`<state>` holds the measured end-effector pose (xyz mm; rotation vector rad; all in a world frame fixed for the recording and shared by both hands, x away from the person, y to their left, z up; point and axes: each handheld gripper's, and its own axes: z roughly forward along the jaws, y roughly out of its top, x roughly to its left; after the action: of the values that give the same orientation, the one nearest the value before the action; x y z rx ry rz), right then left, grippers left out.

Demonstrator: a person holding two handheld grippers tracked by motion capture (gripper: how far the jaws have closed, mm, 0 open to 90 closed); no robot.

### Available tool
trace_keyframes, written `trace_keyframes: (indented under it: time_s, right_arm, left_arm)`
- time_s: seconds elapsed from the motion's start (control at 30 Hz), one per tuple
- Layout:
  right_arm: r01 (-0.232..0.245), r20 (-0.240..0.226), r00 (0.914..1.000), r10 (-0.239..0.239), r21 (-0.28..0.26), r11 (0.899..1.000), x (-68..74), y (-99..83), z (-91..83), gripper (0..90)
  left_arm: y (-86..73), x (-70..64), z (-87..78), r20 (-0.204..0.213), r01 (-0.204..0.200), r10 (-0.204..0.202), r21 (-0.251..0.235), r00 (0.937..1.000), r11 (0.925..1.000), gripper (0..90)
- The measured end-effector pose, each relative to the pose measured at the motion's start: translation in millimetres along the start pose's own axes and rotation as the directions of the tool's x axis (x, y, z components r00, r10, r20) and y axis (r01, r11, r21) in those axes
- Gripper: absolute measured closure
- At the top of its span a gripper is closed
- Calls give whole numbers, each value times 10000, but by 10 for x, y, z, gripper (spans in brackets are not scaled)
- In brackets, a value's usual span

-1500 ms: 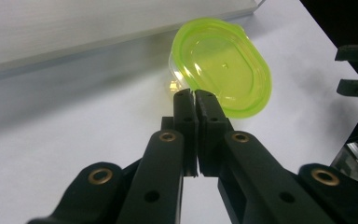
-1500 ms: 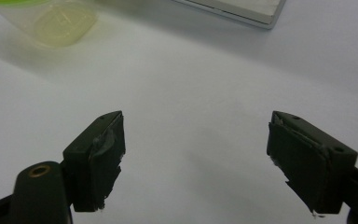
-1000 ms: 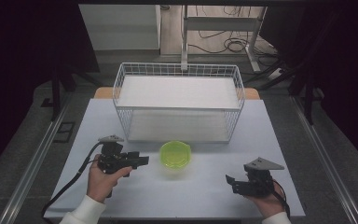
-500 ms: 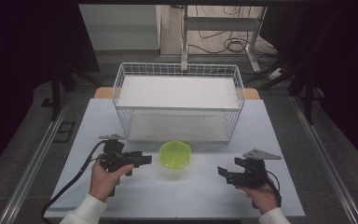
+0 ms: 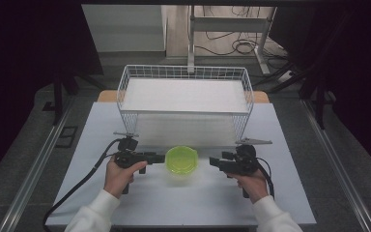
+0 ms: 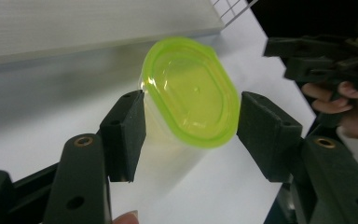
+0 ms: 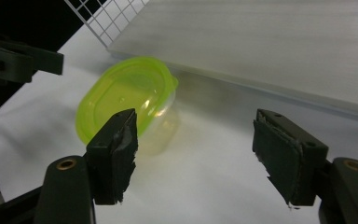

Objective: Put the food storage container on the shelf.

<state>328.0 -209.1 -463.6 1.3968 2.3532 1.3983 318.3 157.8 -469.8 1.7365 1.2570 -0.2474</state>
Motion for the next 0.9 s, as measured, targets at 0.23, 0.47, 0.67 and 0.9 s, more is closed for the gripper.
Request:
trace_keyframes:
  time_s: [0.23,0.47,0.67,0.9]
  right_arm:
    - [-929,-490,9943,945,335,9951,-70,133,295,333]
    - [-1287,-558,9896,1325,673,9894,-113,134,451,380]
    - [-1455,-909,9837,1549,1027,9840,-82,101,533,440]
    - [-1600,-1319,9754,1768,1286,9787,-53,76,621,502]
  left_arm:
    - [98,106,126,-79,211,-209,176,9997,9996,420]
    - [108,190,272,-83,410,-406,440,9991,9982,430]
    - [79,208,319,38,483,-487,678,9988,9965,439]
    - [64,220,348,248,654,-677,839,9974,9943,462]
